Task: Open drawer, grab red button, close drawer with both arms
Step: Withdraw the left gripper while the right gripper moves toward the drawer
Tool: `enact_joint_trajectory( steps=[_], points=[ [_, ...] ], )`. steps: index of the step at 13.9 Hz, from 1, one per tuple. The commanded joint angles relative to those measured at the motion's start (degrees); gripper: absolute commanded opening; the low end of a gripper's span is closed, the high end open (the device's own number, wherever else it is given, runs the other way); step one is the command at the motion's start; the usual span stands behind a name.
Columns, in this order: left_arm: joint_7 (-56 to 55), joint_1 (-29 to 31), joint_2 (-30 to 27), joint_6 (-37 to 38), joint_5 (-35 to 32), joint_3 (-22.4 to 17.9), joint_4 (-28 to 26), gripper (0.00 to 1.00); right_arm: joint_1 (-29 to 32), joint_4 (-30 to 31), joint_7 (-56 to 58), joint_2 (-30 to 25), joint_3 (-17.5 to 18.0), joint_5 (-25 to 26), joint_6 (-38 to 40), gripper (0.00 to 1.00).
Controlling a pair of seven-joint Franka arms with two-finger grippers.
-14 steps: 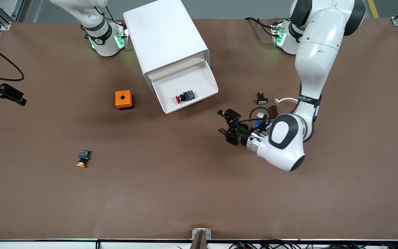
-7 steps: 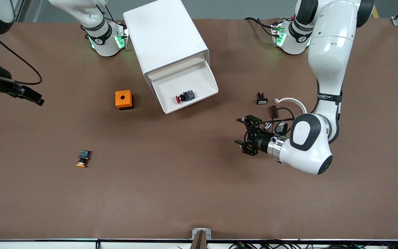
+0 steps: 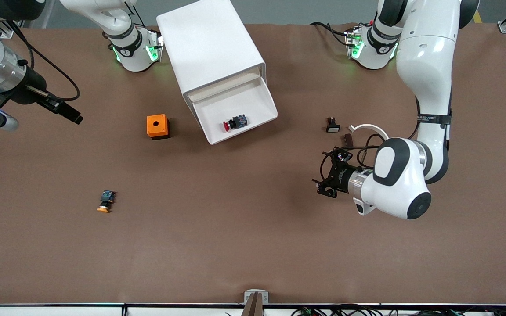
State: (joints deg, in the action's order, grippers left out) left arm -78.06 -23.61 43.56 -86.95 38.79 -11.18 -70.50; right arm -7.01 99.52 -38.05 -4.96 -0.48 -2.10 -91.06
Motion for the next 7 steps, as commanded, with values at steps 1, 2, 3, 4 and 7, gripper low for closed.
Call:
enact_joint_trajectory(
  steps=[1, 2, 3, 4, 7],
  points=[
    [3.7, -0.7, -2.4, -2.4, -3.2, -0.8, -0.7, 0.99, -3.1, 0.8, -6.6, -0.8, -0.3, -1.4, 0.2, 1.00],
    [4.5, -0.8, -2.6, -3.7, -3.3, -0.7, -0.7, 1.00, -4.9, 0.7, -9.7, -0.7, -0.3, -1.6, -0.2, 1.00],
    [5.2, -1.1, -3.1, -4.8, -3.3, -0.7, -0.7, 1.00, -6.7, 0.7, -13.2, -0.6, -0.3, -2.6, -0.4, 1.00],
    [6.3, -1.0, -3.3, -5.8, -3.4, -0.8, -0.7, 1.00, -8.0, 0.8, -16.6, -0.4, -0.4, -4.0, -1.1, 1.00],
    [17.7, -0.6, -3.7, -6.2, -3.5, -3.0, -0.7, 1.00, -12.2, 0.8, -23.9, 0.6, -0.4, -5.5, -3.1, 1.00]
  ],
)
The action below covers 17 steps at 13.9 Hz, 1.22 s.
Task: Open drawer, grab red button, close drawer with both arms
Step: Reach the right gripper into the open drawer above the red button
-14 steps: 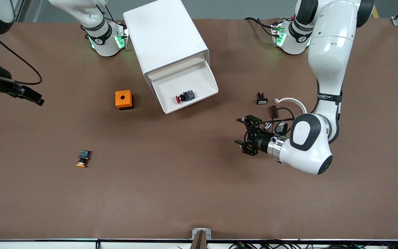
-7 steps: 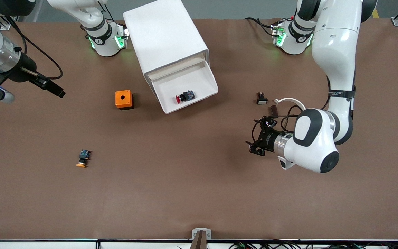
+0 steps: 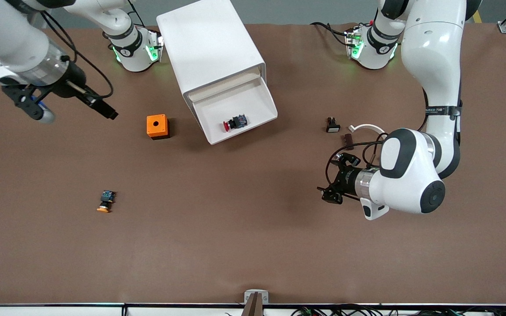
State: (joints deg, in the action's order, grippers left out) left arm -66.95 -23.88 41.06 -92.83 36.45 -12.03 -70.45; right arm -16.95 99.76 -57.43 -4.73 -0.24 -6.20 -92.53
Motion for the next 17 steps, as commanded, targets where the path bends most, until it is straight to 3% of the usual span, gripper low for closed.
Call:
enact_joint_trajectory(
  steps=[1, 3, 6, 17],
  points=[
    [9.1, -0.3, -1.7, -0.2, -1.1, -2.9, -0.8, 1.00, -3.6, 1.2, -6.3, 0.7, -0.6, -1.4, -2.6, 1.00],
    [9.5, -0.2, -2.9, -0.2, -2.1, -3.1, -0.8, 1.00, -4.7, 4.5, -8.6, 0.4, -0.6, -2.0, -6.8, 1.00],
    [10.0, -0.8, -5.8, -0.2, -9.7, -2.6, -0.8, 1.00, -9.0, 7.8, -12.7, 0.6, -0.6, -5.8, -15.0, 1.00],
    [15.2, -1.6, -11.6, 0.5, -12.7, -2.0, -2.3, 1.00, -24.1, 7.8, -32.7, 12.4, -0.7, -4.5, -26.1, 1.00]
  ],
)
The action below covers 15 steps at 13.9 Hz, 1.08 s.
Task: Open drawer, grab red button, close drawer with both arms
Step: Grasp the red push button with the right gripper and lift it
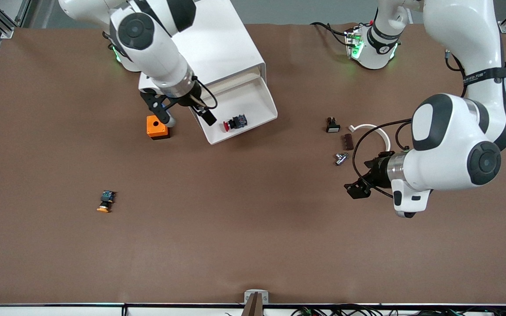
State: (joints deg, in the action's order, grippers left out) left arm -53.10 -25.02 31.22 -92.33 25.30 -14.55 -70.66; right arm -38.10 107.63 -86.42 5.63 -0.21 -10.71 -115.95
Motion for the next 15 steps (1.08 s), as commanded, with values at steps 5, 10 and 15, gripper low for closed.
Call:
enact_joint_trajectory(
  steps=[5, 10, 15],
  points=[
    [1.9, -0.4, -1.0, -0.3, -2.4, 0.5, -2.0, 1.00, -7.3, 0.0, -8.9, 7.1, -0.8, 1.6, -6.6, 1.00],
    [4.5, -1.3, 0.2, -0.5, -5.3, 0.7, -1.8, 1.00, -9.5, -0.1, -12.2, 11.1, -0.8, 3.0, -9.6, 1.00],
    [6.2, -1.9, 0.9, -2.6, -5.3, 0.8, -1.6, 1.00, -9.8, -0.1, -12.2, 12.3, -0.8, 3.2, -10.4, 0.90]
  ],
)
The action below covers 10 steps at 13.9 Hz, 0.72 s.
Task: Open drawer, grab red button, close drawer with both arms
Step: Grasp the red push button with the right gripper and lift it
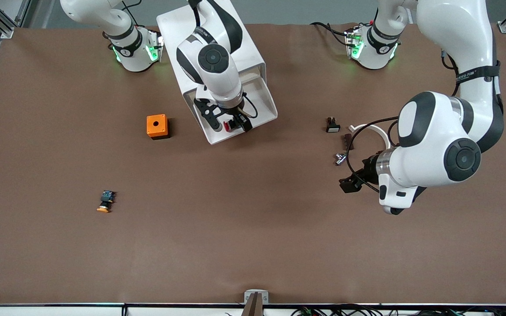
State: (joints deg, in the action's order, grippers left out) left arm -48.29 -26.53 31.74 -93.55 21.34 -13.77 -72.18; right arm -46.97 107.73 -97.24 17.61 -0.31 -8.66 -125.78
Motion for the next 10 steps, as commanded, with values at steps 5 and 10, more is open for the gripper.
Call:
enact_joint_trajectory(
  steps=[5, 10],
  points=[
    [3.2, -1.9, 1.7, -4.9, -3.2, 0.2, -0.2, 1.00, -0.9, -0.3, -1.3, 0.3, -0.7, 1.9, -0.5, 0.40],
    [8.8, -2.2, 2.7, -6.0, -3.1, 0.8, -0.6, 0.99, -0.6, -1.3, -0.2, 0.3, -0.6, 1.9, -0.1, 0.01]
  ],
)
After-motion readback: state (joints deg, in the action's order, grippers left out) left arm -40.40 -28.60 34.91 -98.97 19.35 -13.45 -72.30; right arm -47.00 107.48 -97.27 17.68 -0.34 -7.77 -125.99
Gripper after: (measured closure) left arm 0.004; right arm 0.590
